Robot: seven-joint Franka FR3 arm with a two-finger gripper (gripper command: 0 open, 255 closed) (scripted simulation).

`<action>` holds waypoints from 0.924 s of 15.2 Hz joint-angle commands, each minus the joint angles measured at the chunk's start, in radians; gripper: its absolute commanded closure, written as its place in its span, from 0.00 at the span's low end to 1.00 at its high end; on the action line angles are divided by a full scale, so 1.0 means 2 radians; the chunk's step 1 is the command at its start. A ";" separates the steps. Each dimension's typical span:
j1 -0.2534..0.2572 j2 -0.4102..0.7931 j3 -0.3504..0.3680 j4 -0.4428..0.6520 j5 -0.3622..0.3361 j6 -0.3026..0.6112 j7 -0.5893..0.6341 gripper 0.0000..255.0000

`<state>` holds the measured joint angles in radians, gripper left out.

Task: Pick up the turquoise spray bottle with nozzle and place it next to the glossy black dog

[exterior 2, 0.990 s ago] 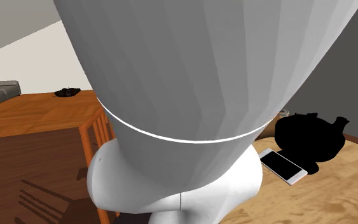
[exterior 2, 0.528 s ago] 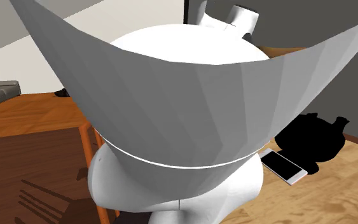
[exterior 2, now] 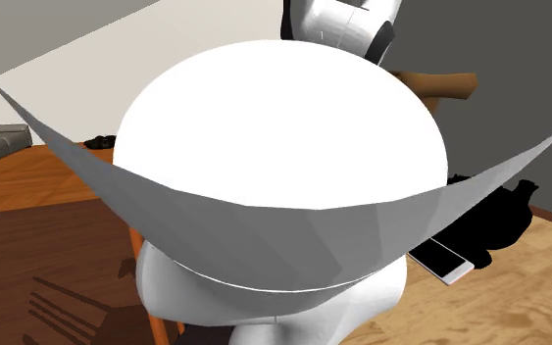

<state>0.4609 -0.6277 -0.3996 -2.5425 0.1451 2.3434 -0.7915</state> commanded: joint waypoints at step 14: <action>-0.003 -0.008 0.017 0.092 -0.008 -0.098 0.030 1.00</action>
<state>0.4526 -0.6465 -0.3676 -2.3728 0.1278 2.1585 -0.7357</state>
